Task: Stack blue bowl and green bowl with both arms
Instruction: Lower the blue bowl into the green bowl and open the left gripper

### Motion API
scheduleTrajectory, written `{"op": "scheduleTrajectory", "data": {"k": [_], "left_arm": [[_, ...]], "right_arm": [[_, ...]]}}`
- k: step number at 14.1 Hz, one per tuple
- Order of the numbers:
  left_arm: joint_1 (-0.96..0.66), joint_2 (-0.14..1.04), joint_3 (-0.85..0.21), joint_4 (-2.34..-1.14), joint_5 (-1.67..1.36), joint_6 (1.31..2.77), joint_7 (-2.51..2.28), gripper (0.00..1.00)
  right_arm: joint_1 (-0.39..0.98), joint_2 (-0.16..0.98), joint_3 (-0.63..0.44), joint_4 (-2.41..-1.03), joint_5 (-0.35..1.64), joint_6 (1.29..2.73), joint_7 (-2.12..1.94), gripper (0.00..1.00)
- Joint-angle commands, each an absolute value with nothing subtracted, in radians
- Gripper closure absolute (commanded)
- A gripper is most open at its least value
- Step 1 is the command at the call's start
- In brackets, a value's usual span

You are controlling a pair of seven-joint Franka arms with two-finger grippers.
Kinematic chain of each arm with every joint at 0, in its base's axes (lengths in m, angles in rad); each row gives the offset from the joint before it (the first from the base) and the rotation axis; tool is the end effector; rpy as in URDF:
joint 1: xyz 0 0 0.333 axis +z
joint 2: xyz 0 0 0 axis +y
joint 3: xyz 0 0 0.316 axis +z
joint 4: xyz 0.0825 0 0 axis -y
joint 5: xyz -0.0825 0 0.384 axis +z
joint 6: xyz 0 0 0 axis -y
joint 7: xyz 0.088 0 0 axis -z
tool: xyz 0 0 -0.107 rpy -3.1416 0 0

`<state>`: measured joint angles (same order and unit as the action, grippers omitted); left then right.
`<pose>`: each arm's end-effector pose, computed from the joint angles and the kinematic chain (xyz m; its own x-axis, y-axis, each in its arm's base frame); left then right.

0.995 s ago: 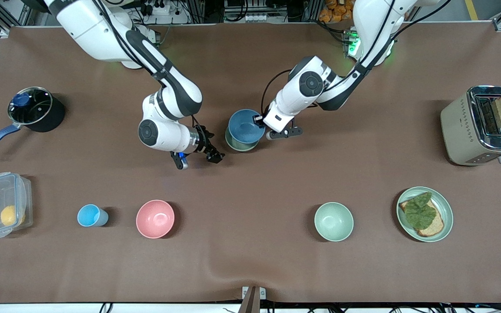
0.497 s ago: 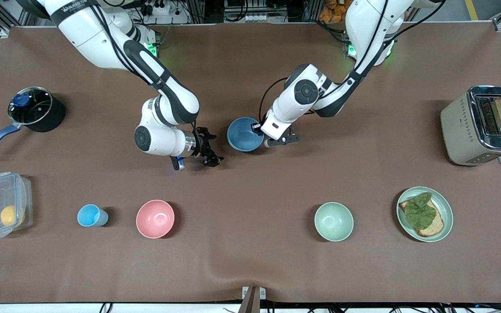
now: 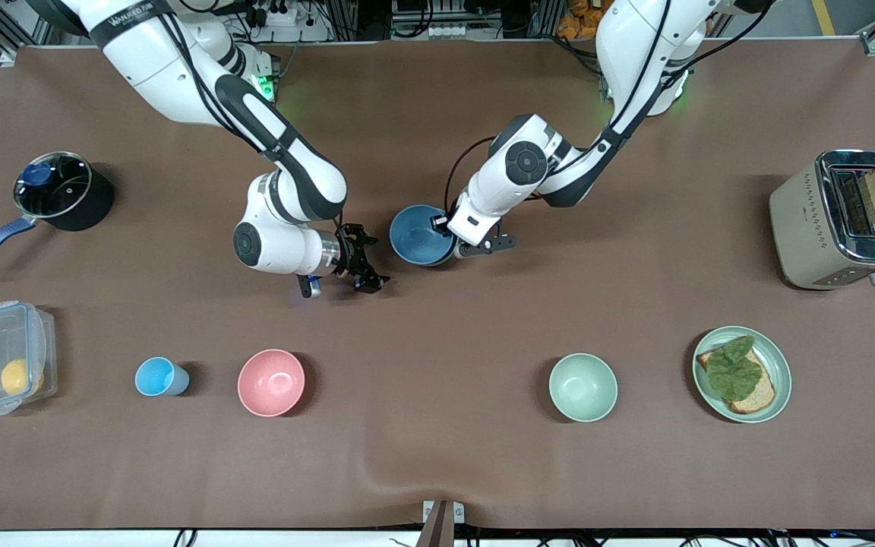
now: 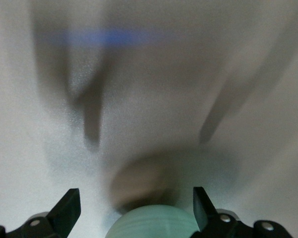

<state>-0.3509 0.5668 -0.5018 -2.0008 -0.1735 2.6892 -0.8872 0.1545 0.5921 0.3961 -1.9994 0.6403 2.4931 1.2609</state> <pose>0.4250 -0.4585 0.2202 0.9518 0.2367 -0.1949 0.2897 -0.9022 0.3195 0.5135 0.3088 0.1742 0.1951 -0.8136 -0.5478 -0.9544 -0.2862 0.0851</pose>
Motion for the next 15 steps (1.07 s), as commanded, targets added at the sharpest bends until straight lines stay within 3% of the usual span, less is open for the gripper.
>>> {"op": "scheduleTrajectory", "data": {"k": [1, 7, 8, 9, 10, 15], "left_arm": [[-0.351, 0.563, -0.492, -1.990, -0.160, 2.681, -0.914, 1.00], [-0.348, 0.555, -0.492, -1.993, -0.160, 2.629, -0.917, 1.00], [-0.348, 0.555, -0.492, -1.993, -0.160, 2.629, -0.940, 0.78], [-0.353, 0.555, -0.489, -1.991, -0.158, 2.629, -0.951, 0.16], [-0.356, 0.549, -0.486, -1.991, -0.158, 2.628, -0.960, 0.00], [-0.315, 0.430, -0.471, -1.971, -0.158, 2.464, -0.963, 0.00]], "right_arm": [[0.152, 0.603, 0.408, -1.993, 0.680, 2.516, 1.256, 0.00], [0.153, 0.603, 0.408, -1.991, 0.680, 2.516, 1.255, 0.00], [0.153, 0.603, 0.408, -1.991, 0.680, 2.516, 1.255, 0.00], [0.152, 0.601, 0.408, -1.991, 0.680, 2.516, 1.255, 0.00], [0.152, 0.601, 0.408, -1.991, 0.680, 2.516, 1.253, 0.00], [0.152, 0.601, 0.408, -1.991, 0.678, 2.514, 1.252, 0.00]]}}
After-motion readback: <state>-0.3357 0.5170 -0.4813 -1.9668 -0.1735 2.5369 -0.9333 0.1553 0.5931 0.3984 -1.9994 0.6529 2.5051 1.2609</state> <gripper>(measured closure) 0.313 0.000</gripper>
